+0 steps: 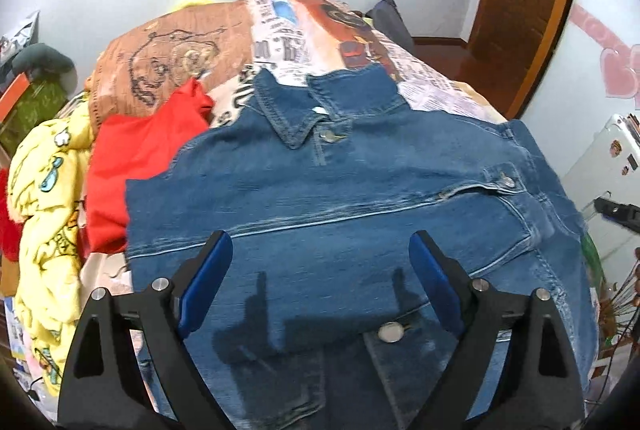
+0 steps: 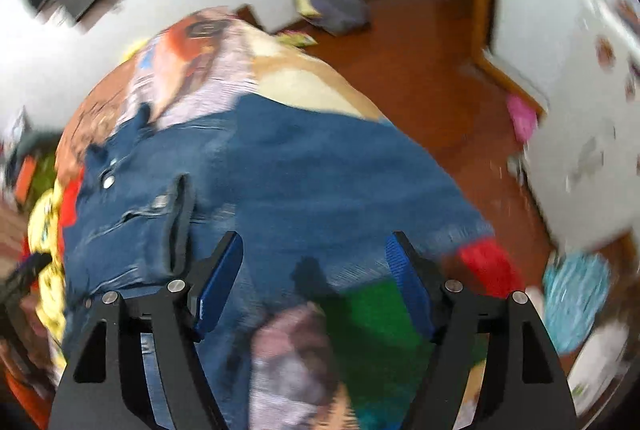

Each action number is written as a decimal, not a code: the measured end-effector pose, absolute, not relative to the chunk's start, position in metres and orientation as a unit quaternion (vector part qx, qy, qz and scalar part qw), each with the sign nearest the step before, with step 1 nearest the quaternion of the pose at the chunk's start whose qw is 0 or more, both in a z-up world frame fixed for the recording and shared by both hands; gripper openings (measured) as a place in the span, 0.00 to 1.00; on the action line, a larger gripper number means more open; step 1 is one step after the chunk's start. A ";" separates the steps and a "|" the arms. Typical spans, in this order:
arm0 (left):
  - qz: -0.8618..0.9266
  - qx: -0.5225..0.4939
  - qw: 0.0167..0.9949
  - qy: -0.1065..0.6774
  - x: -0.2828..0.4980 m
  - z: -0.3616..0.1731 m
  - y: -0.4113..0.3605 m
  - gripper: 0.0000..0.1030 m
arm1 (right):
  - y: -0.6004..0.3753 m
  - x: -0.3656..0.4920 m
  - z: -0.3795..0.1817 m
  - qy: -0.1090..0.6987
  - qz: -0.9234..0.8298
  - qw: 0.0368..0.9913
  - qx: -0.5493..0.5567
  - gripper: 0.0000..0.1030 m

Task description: Fold large clothes

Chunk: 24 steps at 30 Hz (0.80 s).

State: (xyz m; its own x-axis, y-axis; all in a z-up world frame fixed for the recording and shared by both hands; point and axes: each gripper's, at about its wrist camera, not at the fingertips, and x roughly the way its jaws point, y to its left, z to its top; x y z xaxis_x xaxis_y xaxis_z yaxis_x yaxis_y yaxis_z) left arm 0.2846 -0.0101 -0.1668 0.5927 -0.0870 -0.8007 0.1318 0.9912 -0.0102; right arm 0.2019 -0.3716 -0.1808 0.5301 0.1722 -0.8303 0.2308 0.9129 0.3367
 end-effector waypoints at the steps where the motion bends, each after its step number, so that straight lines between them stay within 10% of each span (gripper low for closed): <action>1: -0.064 0.026 0.891 0.449 0.285 -0.168 -0.013 0.87 | -0.379 0.203 -0.188 0.490 -0.020 0.841 0.228 0.69; 16: -0.054 0.009 0.874 0.482 0.289 -0.193 -0.010 0.87 | -0.432 0.234 -0.254 0.484 -0.062 0.789 0.373 0.69; 24: -0.044 0.010 0.876 0.481 0.285 -0.194 -0.001 0.87 | -0.436 0.249 -0.238 0.477 -0.115 0.806 0.331 0.22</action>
